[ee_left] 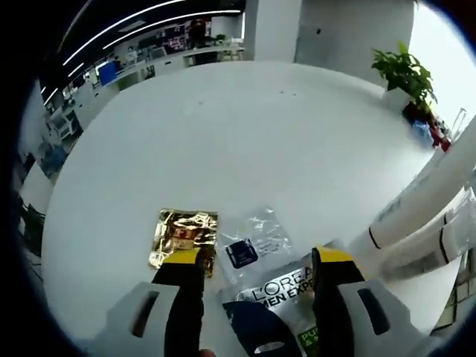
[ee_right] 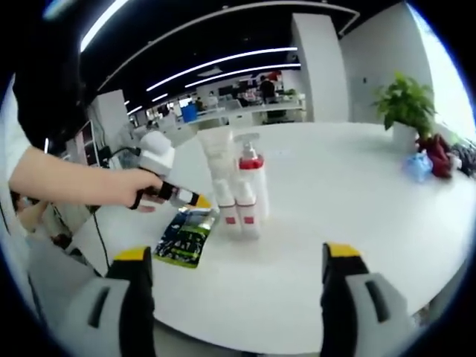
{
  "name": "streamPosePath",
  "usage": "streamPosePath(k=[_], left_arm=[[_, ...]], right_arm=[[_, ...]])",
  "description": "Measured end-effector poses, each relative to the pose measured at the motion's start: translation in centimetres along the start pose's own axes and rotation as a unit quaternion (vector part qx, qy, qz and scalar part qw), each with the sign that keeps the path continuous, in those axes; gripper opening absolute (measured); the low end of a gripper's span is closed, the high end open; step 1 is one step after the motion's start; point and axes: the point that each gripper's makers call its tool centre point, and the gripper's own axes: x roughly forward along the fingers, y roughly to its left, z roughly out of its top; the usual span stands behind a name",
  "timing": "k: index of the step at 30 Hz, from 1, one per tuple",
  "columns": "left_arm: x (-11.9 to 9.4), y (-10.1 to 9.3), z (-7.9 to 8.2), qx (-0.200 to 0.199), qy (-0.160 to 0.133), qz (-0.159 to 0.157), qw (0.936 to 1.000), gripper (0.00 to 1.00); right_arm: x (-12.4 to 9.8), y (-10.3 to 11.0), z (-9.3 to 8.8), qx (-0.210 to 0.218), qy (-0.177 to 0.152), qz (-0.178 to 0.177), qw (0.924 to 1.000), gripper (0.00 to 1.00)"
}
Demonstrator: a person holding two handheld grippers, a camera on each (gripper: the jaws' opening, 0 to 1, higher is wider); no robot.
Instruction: Arrange the skincare products in the storage area until every visible bottle or jar stands upright without overlapping.
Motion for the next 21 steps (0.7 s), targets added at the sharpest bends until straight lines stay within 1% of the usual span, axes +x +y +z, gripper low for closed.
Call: streamPosePath(k=[3, 6, 7, 8, 12, 18, 21], left_arm=[[0.2, 0.0, 0.2, 0.004, -0.001, 0.005, 1.0, 0.57], [0.5, 0.3, 0.1, 0.01, 0.0, 0.013, 0.9999, 0.54], [0.5, 0.6, 0.2, 0.023, -0.001, 0.019, 0.9995, 0.52], [0.6, 0.5, 0.3, 0.017, -0.003, 0.015, 0.9997, 0.52], [0.7, 0.7, 0.5, 0.019, -0.007, 0.013, 0.9997, 0.51], [1.3, 1.2, 1.2, 0.033, -0.016, 0.003, 0.9993, 0.44], [1.5, 1.6, 1.4, 0.038, -0.021, -0.001, 0.999, 0.38]], right_arm=[[0.1, -0.1, 0.0, 0.004, 0.001, -0.002, 1.0, 0.95], [0.1, -0.1, -0.1, 0.005, 0.002, -0.003, 1.0, 0.95], [0.1, -0.1, -0.1, 0.005, 0.002, -0.003, 1.0, 0.94], [0.1, -0.1, -0.1, 0.006, 0.003, -0.004, 1.0, 0.94], [0.1, -0.1, -0.2, 0.008, 0.003, -0.006, 0.9999, 0.94], [0.1, -0.1, -0.3, 0.009, 0.002, -0.008, 0.9999, 0.94], [0.1, -0.2, -0.3, 0.011, 0.001, -0.009, 0.9999, 0.94]])
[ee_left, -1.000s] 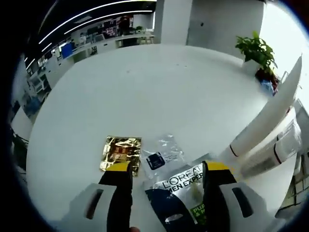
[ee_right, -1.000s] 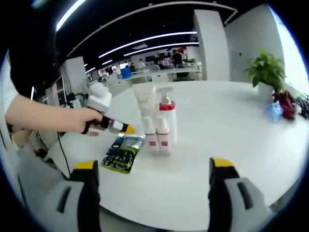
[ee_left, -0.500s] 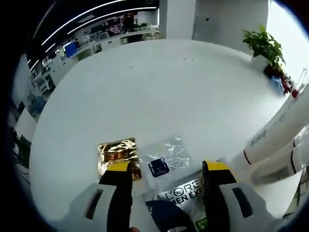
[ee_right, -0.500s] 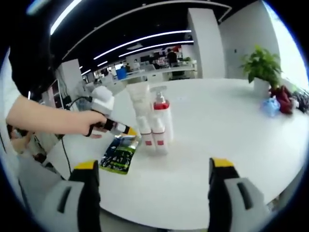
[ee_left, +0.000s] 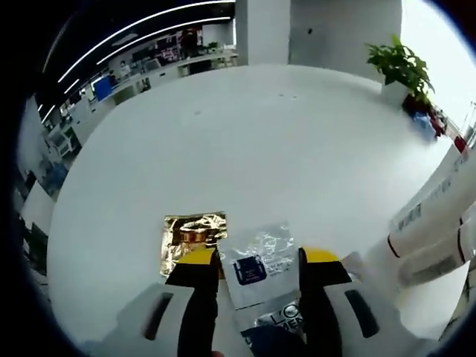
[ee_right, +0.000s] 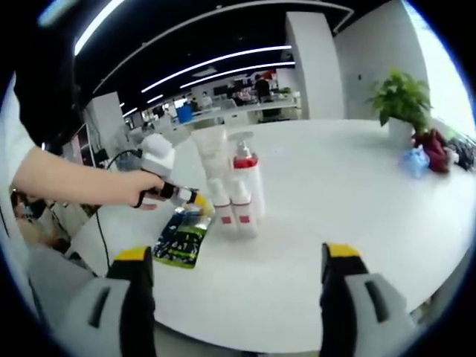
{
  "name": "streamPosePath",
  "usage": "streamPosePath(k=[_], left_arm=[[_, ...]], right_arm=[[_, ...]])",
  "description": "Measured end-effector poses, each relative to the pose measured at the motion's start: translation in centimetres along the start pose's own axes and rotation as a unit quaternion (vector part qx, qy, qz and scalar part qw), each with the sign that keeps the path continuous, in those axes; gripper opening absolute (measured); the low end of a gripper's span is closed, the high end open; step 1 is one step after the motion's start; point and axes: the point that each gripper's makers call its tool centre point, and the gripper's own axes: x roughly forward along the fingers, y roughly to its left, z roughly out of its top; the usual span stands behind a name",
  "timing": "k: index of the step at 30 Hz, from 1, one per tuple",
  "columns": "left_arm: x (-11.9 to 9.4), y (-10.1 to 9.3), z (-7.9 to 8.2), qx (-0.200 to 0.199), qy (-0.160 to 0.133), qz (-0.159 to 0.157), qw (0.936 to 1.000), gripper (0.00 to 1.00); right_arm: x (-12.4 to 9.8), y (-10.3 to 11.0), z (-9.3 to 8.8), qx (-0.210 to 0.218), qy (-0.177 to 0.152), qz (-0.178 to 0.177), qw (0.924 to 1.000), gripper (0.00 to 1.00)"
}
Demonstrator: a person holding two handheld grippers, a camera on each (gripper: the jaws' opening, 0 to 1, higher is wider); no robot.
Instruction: Arrange the skincare products in the storage area until every visible bottle or jar stands upright without overlapping.
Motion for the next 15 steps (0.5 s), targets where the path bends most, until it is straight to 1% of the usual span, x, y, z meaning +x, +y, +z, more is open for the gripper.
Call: streamPosePath(k=[5, 8, 11, 15], left_arm=[[0.5, 0.7, 0.4, 0.008, -0.003, -0.009, 0.9999, 0.38], [0.8, 1.5, 0.7, 0.009, -0.006, -0.011, 0.9999, 0.38], [0.7, 1.8, 0.7, 0.01, -0.007, -0.012, 0.9999, 0.38], [0.4, 2.0, 0.5, 0.014, -0.01, -0.022, 0.9996, 0.37]], right_arm=[[-0.1, 0.0, 0.0, 0.0, -0.001, -0.001, 1.0, 0.94], [-0.1, 0.0, 0.0, 0.0, -0.001, -0.002, 1.0, 0.94], [-0.1, 0.0, 0.0, 0.0, -0.002, -0.003, 1.0, 0.94], [0.0, 0.0, 0.0, 0.0, -0.002, -0.003, 1.0, 0.94]])
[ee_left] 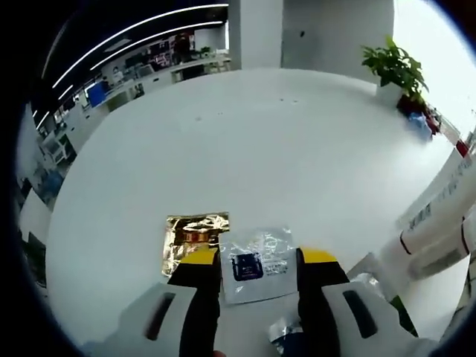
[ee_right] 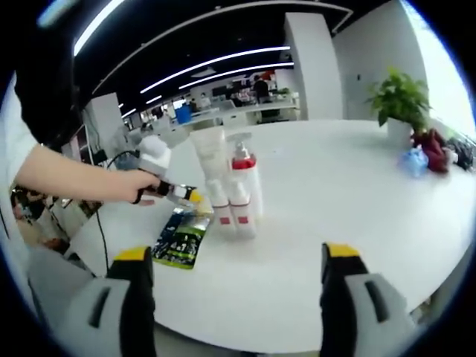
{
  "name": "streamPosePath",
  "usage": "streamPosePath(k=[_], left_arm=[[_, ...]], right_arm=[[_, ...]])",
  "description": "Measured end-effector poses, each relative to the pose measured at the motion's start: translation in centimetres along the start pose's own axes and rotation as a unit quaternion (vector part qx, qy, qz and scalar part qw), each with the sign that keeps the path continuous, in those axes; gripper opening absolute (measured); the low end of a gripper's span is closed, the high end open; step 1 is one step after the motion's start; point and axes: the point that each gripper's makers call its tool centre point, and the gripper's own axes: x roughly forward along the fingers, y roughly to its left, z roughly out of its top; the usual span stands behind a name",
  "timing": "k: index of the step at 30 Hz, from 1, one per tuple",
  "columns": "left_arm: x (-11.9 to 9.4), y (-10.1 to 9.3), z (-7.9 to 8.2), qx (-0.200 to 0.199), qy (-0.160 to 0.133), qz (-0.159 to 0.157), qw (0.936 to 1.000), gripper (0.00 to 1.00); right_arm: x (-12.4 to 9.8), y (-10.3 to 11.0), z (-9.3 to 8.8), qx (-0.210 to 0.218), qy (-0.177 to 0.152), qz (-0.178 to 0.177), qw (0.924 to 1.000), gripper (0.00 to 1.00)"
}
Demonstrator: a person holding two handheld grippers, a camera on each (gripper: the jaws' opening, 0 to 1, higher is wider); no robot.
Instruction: Arrange the skincare products in the storage area until every visible bottle or jar stands upright without overlapping.
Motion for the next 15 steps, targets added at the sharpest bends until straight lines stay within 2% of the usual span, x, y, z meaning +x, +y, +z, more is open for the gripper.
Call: streamPosePath(k=[9, 15], left_arm=[[-1.5, 0.3, 0.1, 0.005, -0.021, -0.024, 0.9995, 0.37], [-2.6, 0.5, 0.7, 0.016, -0.049, -0.035, 0.9981, 0.37]], right_arm=[[0.0, 0.1, 0.0, -0.004, 0.0, 0.002, 1.0, 0.94], [-0.1, 0.1, 0.1, -0.005, -0.002, 0.002, 1.0, 0.94]])
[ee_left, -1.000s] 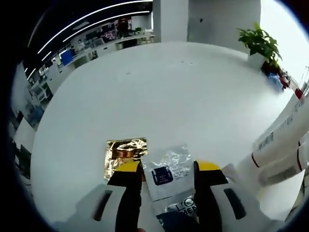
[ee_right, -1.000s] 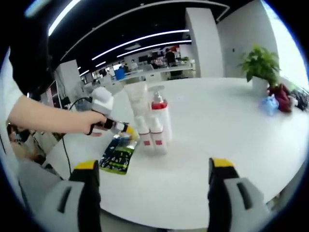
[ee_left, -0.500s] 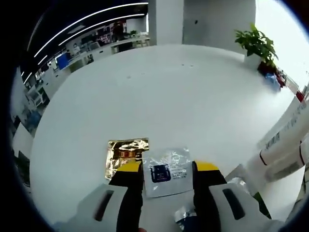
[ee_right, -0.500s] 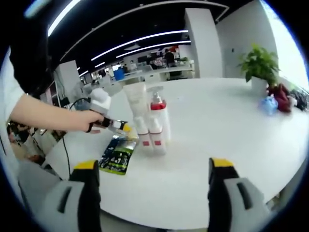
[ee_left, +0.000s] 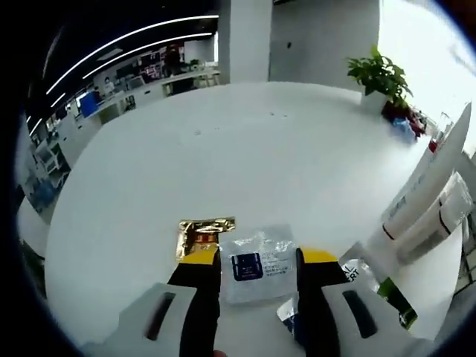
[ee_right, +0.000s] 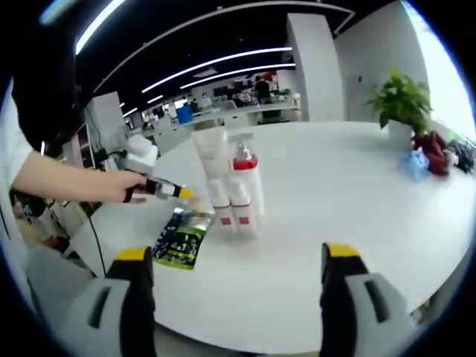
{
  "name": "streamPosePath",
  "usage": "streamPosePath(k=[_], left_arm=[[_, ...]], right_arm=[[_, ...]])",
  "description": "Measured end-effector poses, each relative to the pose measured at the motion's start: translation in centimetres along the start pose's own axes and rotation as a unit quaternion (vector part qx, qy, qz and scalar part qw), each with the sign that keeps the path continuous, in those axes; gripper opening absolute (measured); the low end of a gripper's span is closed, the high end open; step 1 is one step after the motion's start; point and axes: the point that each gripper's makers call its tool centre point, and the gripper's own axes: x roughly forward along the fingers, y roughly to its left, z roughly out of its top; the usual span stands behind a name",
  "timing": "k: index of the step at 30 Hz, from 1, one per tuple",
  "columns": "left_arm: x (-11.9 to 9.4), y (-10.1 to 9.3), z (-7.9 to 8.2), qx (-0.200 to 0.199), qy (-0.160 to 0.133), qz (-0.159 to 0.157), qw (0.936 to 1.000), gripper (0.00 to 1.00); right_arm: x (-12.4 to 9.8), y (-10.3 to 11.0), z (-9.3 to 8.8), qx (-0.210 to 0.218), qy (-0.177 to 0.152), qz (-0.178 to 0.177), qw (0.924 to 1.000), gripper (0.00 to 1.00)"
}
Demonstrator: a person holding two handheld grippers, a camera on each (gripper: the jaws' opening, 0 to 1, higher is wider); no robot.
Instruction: Arrange the skincare products in the storage area until every visible bottle or jar stands upright without overlapping.
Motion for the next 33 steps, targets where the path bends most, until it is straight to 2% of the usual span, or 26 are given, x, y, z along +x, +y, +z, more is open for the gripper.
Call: streamPosePath(k=[5, 10, 20, 24, 28, 33], left_arm=[[-1.5, 0.2, 0.3, 0.009, -0.008, 0.004, 0.9999, 0.37], [-3.1, 0.5, 0.1, -0.007, -0.012, 0.012, 0.9998, 0.37], [-6.0, 0.7, -1.8, -0.037, -0.001, 0.034, 0.9987, 0.37], [-7.4, 0.8, -3.8, -0.052, 0.025, 0.053, 0.9969, 0.37], [-9.1, 0.7, -5.7, -0.088, 0.028, 0.071, 0.9931, 0.38], [-10.5, 0.3, -8.0, -0.117, 0.036, 0.079, 0.9893, 0.38]], right_arm=[[-0.1, 0.0, 0.1, -0.002, -0.003, 0.0, 1.0, 0.94], [-0.1, 0.0, 0.2, -0.004, -0.005, 0.0, 1.0, 0.94], [-0.2, 0.1, 0.3, -0.008, -0.008, 0.001, 0.9999, 0.94], [-0.2, 0.1, 0.3, -0.01, -0.009, 0.002, 0.9999, 0.94], [-0.2, 0.2, 0.3, -0.013, -0.009, 0.004, 0.9999, 0.94], [-0.2, 0.3, 0.4, -0.017, -0.01, 0.007, 0.9998, 0.94]])
